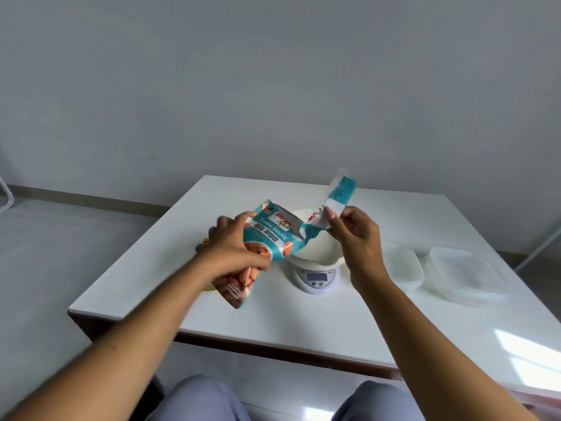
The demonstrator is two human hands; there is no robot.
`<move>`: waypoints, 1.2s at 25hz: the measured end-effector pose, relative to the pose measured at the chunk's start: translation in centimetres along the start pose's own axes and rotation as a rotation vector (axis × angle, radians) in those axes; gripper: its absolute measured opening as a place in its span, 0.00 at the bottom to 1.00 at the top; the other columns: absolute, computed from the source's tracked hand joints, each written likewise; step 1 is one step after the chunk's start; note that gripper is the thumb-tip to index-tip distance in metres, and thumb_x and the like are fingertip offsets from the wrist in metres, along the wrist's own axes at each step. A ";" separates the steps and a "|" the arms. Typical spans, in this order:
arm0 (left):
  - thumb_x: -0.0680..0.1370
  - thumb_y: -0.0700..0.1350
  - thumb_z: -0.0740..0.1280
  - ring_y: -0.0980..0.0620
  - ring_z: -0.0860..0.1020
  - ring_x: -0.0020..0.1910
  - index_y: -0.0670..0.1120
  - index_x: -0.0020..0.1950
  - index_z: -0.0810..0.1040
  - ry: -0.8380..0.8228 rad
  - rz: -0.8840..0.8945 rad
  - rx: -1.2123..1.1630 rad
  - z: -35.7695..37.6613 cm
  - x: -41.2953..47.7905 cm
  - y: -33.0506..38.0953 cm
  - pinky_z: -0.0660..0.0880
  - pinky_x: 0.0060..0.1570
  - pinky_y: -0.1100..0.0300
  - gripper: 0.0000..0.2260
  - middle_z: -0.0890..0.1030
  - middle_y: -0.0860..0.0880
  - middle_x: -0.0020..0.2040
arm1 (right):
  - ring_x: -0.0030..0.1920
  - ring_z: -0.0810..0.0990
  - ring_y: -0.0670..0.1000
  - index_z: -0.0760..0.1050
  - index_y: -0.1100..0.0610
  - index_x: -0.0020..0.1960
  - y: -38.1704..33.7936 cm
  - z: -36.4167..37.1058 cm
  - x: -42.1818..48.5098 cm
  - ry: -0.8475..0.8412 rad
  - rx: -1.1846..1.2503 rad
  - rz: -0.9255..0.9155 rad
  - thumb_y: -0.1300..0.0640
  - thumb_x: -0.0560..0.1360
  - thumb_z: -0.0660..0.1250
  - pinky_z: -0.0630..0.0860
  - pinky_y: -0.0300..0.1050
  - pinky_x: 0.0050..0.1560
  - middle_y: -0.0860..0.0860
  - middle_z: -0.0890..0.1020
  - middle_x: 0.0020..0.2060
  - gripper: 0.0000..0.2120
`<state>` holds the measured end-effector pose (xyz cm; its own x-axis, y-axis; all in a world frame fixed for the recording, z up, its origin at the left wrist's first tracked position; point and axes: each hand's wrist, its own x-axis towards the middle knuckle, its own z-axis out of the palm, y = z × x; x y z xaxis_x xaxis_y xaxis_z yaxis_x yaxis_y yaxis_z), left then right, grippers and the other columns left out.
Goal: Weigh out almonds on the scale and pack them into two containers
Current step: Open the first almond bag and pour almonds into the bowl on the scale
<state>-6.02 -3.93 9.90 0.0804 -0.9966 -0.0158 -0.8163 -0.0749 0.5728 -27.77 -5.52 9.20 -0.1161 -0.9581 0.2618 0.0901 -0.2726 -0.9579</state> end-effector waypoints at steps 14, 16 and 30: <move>0.59 0.64 0.76 0.49 0.67 0.63 0.53 0.68 0.67 -0.224 0.260 1.001 -3.9 9.0 10.6 0.63 0.61 0.43 0.42 0.71 0.50 0.62 | 0.46 0.82 0.53 0.80 0.56 0.49 5.9 -2.1 -1.9 -0.061 -0.713 -0.341 0.58 0.73 0.72 0.81 0.40 0.48 0.53 0.85 0.47 0.06; 0.59 0.66 0.75 0.49 0.66 0.64 0.54 0.68 0.67 -0.223 0.306 1.085 -3.8 9.4 11.7 0.61 0.62 0.43 0.41 0.71 0.50 0.63 | 0.46 0.81 0.54 0.78 0.57 0.50 6.0 -1.9 -2.0 -0.073 -0.784 -0.405 0.59 0.74 0.70 0.81 0.51 0.48 0.53 0.85 0.48 0.05; 0.66 0.61 0.74 0.47 0.64 0.70 0.55 0.70 0.68 -0.146 0.627 1.431 -2.1 9.1 14.6 0.49 0.67 0.26 0.35 0.72 0.50 0.66 | 0.62 0.76 0.56 0.72 0.57 0.60 6.3 -1.8 -1.7 -0.144 -0.876 -0.329 0.62 0.77 0.64 0.64 0.59 0.72 0.55 0.81 0.60 0.12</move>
<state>-15.95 -13.99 19.84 -0.4511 -0.8681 -0.2072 -0.5479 0.4526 -0.7036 -28.77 -5.48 2.47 0.1248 -0.8622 0.4910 -0.7069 -0.4245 -0.5658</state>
